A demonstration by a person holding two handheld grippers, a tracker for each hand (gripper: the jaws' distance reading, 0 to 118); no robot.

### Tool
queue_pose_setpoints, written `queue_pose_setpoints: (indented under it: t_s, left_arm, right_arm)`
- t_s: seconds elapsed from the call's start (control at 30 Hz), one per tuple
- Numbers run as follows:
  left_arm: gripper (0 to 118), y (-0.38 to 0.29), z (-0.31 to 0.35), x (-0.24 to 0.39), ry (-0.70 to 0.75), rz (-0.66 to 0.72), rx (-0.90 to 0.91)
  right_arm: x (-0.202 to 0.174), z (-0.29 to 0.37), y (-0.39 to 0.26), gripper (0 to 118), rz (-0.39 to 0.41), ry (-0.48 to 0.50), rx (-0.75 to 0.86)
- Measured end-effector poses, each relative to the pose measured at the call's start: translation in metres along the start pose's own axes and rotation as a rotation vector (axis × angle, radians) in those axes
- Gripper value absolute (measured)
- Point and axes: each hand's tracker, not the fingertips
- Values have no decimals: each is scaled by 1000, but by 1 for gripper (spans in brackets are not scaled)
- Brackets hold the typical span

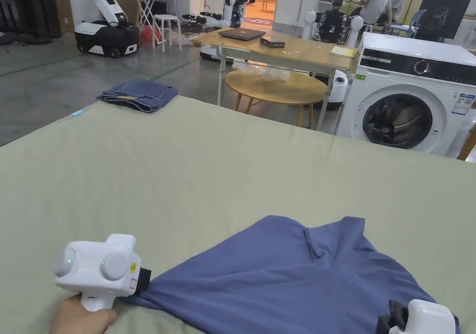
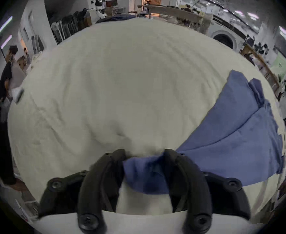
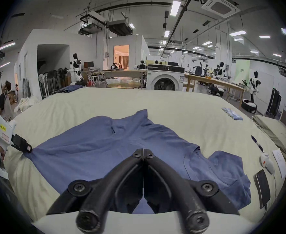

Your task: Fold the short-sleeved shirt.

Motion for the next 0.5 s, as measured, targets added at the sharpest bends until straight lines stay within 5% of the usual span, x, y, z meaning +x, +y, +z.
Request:
queue_pose_setpoints:
  t_s: [0.07,0.4,0.47,0.5]
  left_arm:
    - [2,-2,-3,9,-20,-34,4]
    - [0,-16,22,-3,-94,-10,67]
    - [0,-21,22,-7,-98,7,82]
    - [0,-23,24,-8,-106,7,90]
  right_arm:
    - [1,-2,4,0,-7,-2,-17]
    - [49,-105,63,2,71,39,-197]
    - [62,-147,80,19,104,71,-267]
    - [66,-164,86,38,108,76,-294]
